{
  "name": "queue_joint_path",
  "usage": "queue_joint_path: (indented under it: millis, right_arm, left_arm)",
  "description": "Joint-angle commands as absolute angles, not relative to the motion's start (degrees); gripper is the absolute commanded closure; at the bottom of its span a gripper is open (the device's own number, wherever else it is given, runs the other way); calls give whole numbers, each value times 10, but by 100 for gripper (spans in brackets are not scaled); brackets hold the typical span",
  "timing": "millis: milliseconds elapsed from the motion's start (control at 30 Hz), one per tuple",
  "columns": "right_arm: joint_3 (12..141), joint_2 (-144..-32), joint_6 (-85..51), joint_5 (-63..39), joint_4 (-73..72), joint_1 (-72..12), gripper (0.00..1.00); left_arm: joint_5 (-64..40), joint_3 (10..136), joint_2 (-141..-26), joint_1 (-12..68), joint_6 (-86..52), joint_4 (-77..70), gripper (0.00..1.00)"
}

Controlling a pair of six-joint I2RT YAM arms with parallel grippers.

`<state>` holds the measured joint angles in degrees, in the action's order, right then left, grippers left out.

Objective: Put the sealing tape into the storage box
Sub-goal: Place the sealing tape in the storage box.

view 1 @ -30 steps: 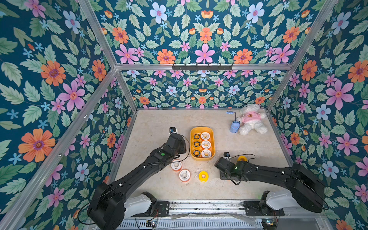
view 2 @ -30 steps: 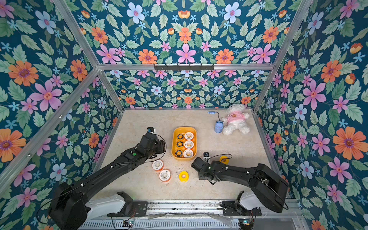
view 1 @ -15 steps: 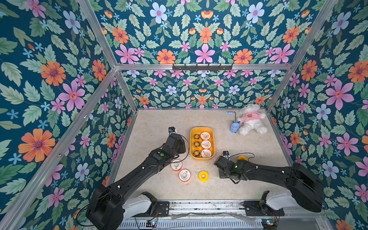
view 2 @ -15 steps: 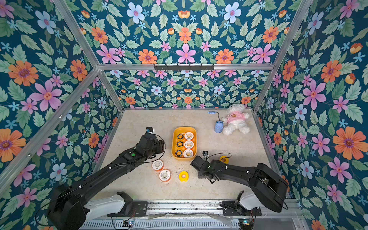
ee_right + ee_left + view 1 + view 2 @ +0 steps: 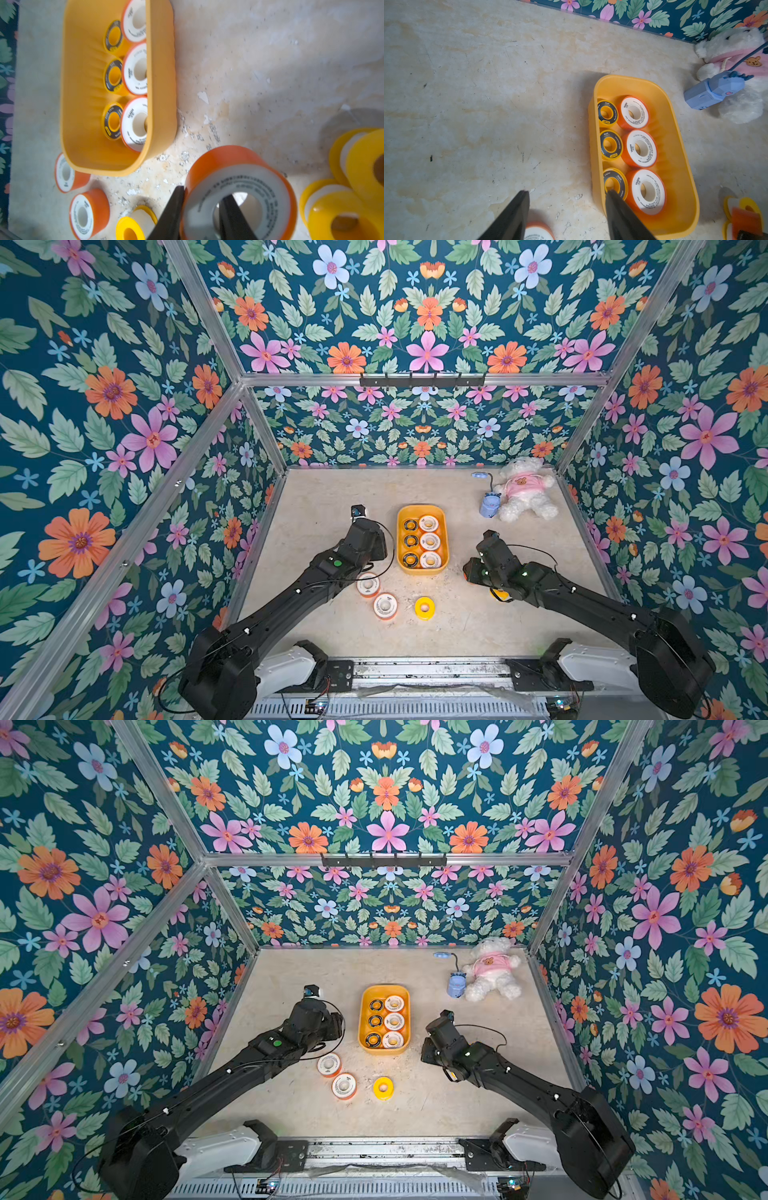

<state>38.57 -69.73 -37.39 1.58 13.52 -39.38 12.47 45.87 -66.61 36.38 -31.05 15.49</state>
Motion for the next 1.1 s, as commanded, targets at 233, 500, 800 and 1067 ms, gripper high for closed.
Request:
queue_joint_path:
  millis: [233,500,800,1067]
  right_arm:
    - [518,-767,-291,-59,90,-351,79]
    - [653,-891,-252,-84,98,-350,79]
    - [785,-1031,-211,-69,161,-350,79]
    - [869,-1106,-190,-47,212,-352,79]
  left_arm:
    - [131,467,-667,364,-305,165,36]
    - [128,466,-663,363,-308,168,36]
    - [125,468,-659,360,-309,173,36]
    - [122,466,-657,359,-311,174,36]
